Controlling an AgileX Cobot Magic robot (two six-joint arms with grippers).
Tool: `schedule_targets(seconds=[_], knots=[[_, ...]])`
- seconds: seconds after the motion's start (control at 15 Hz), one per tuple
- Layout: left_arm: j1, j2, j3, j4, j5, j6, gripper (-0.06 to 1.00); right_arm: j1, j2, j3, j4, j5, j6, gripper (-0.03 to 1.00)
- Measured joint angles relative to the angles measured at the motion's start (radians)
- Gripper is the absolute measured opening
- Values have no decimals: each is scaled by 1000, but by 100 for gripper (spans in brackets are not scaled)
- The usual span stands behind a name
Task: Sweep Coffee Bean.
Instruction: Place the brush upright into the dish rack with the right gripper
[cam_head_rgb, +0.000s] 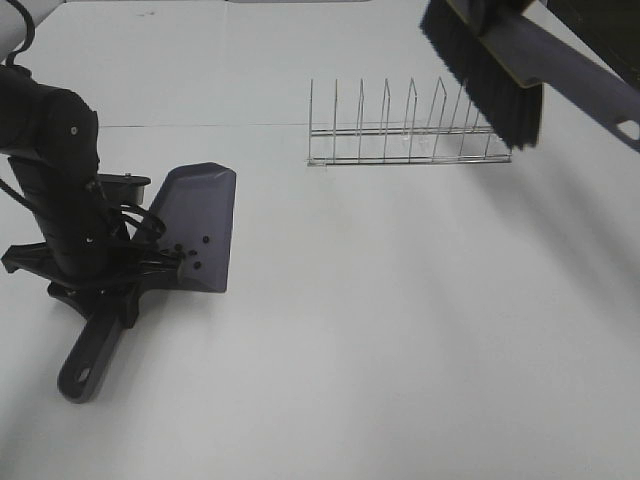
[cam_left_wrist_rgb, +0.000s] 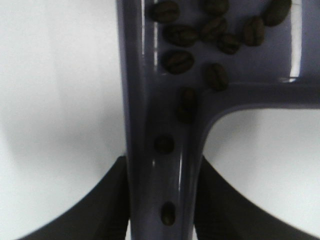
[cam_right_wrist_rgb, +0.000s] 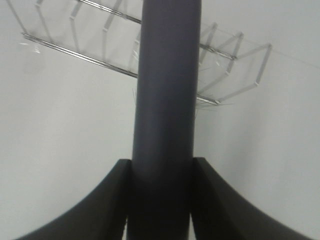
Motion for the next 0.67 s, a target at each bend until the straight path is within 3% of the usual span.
schedule_targets(seconds=[0.27, 0.4, 0.67], knots=[[0, 0, 0, -2, 1, 0, 32, -221, -58, 264, 88, 0, -8, 26], [0, 0, 0, -2, 1, 0, 32, -222, -58, 353, 109, -20, -10, 26], [0, 0, 0, -4, 1, 0, 32, -206, -30, 383, 143, -110, -10, 26]])
